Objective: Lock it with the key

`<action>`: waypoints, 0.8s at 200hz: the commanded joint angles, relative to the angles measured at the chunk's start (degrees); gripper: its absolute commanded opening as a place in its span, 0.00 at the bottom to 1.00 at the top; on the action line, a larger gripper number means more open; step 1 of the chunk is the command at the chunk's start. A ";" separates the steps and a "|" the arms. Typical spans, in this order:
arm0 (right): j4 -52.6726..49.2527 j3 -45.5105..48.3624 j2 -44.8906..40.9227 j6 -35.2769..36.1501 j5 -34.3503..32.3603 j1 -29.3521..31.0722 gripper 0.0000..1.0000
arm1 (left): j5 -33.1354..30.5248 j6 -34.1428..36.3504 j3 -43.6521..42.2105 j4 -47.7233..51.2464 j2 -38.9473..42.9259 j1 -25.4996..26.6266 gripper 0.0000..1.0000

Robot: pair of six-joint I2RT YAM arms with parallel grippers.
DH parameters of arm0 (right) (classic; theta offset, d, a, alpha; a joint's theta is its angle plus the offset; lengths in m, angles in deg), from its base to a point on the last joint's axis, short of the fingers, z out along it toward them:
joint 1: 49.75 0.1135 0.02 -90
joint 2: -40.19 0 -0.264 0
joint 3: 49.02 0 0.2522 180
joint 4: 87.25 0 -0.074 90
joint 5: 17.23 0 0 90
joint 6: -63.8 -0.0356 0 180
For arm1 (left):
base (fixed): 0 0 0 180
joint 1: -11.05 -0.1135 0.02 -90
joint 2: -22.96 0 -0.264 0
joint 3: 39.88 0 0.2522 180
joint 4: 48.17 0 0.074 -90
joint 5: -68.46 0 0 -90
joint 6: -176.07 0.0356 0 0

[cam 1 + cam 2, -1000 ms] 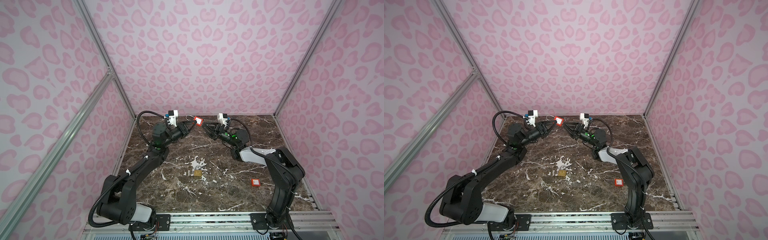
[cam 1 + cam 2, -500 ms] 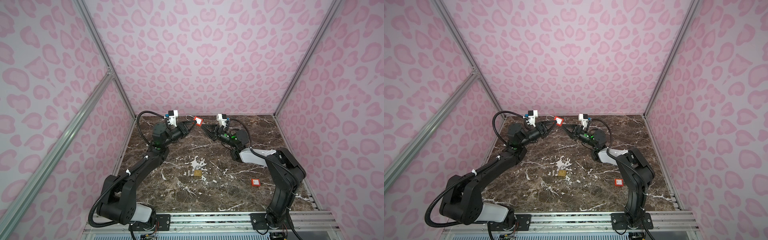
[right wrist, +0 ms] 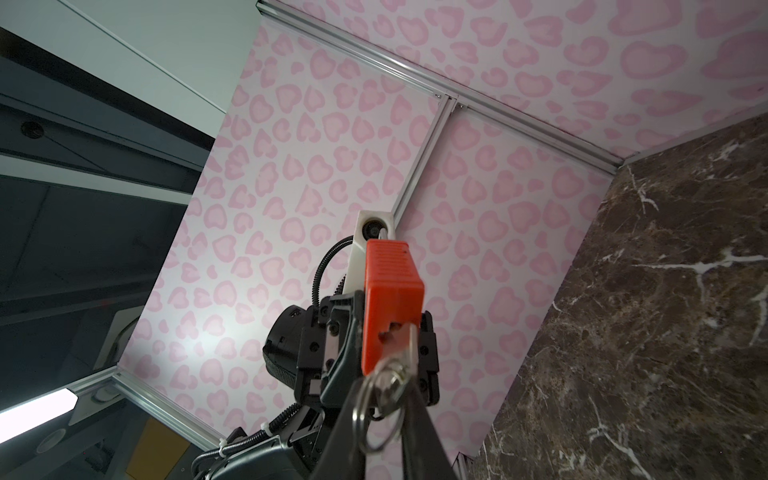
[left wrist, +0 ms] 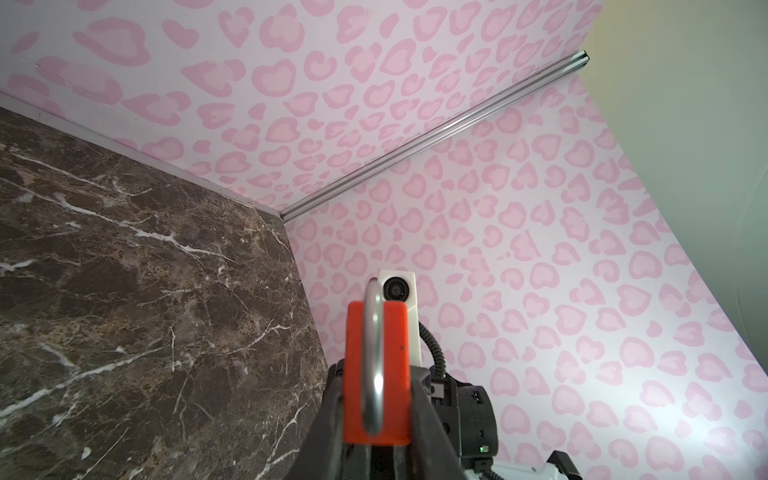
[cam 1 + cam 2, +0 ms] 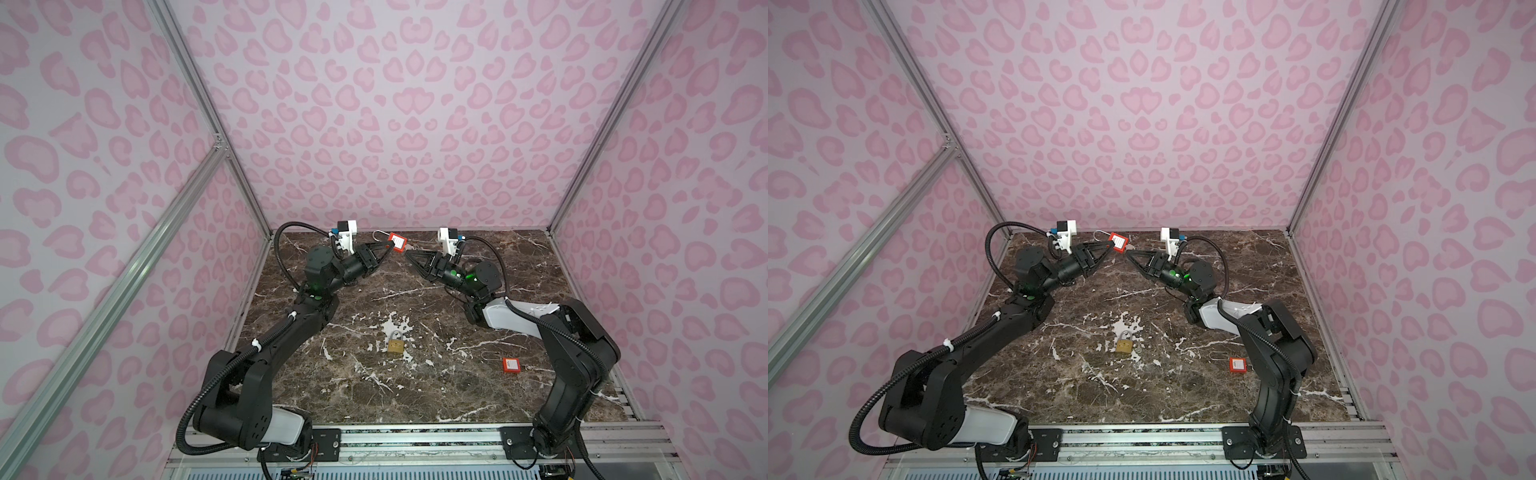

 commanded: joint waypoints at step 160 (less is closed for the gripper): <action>4.61 -2.87 2.92 -1.13 -0.39 -0.85 0.10 | 0.38 -0.33 0.66 -3.68 0.15 -0.16 0.12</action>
